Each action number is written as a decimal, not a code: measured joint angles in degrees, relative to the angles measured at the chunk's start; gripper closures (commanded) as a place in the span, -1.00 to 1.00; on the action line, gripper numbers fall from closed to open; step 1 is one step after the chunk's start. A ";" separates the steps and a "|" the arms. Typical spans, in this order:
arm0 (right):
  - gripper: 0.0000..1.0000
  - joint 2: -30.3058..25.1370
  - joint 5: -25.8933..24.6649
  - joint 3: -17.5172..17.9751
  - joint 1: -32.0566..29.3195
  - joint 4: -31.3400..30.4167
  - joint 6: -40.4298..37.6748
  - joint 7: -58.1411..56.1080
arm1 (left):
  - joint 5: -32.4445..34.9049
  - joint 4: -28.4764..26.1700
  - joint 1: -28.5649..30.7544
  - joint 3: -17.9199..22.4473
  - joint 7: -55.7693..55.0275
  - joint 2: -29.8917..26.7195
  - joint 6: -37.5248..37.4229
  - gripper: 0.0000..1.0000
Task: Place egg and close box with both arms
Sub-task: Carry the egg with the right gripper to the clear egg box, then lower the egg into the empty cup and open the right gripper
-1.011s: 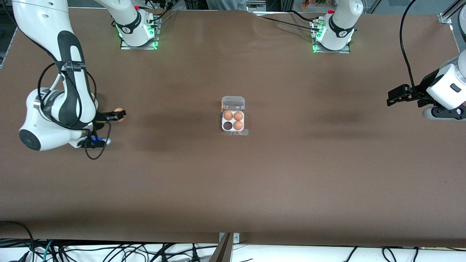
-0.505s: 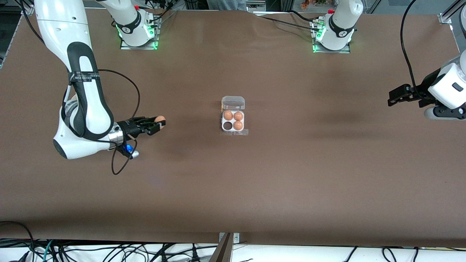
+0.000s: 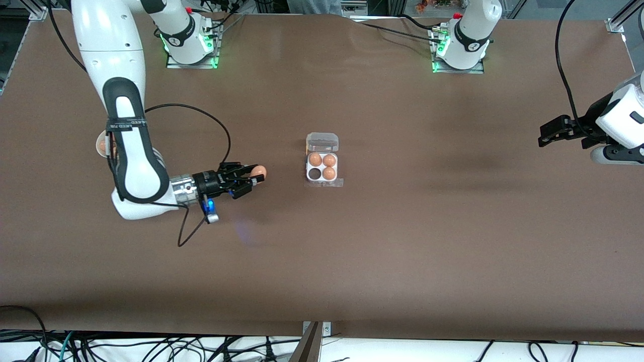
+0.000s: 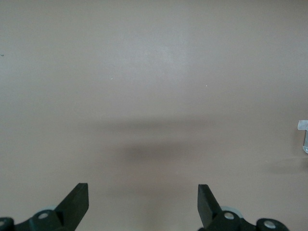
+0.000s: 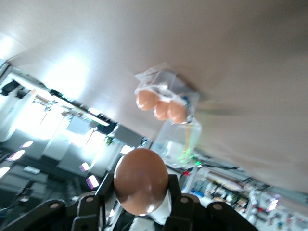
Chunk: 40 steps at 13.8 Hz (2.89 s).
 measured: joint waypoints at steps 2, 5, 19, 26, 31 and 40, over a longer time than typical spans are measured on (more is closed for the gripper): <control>0.21 0.87 3.87 2.06 0.13 -0.46 1.19 1.21 | 0.00 0.00 0.05 0.08 0.00 0.36 0.00 -1.00; 0.21 1.09 8.13 5.49 0.66 -1.80 3.73 1.86 | 0.00 0.00 0.82 0.30 0.03 0.67 0.00 -1.00; 0.20 4.96 11.31 12.73 4.31 -2.70 20.36 2.28 | 0.00 0.00 3.78 0.36 0.15 2.59 0.00 -1.00; -0.04 5.28 11.32 14.38 5.40 -2.70 23.32 2.30 | 0.00 0.00 3.79 0.31 0.16 2.62 0.00 -1.00; -0.81 5.89 11.32 14.47 5.55 -2.36 23.36 2.30 | 0.00 0.00 3.79 0.29 0.16 2.62 0.00 -1.00; -1.00 1.44 -7.49 13.78 1.94 1.74 24.27 -0.53 | -0.37 0.00 3.42 -0.62 0.15 2.74 0.00 -0.88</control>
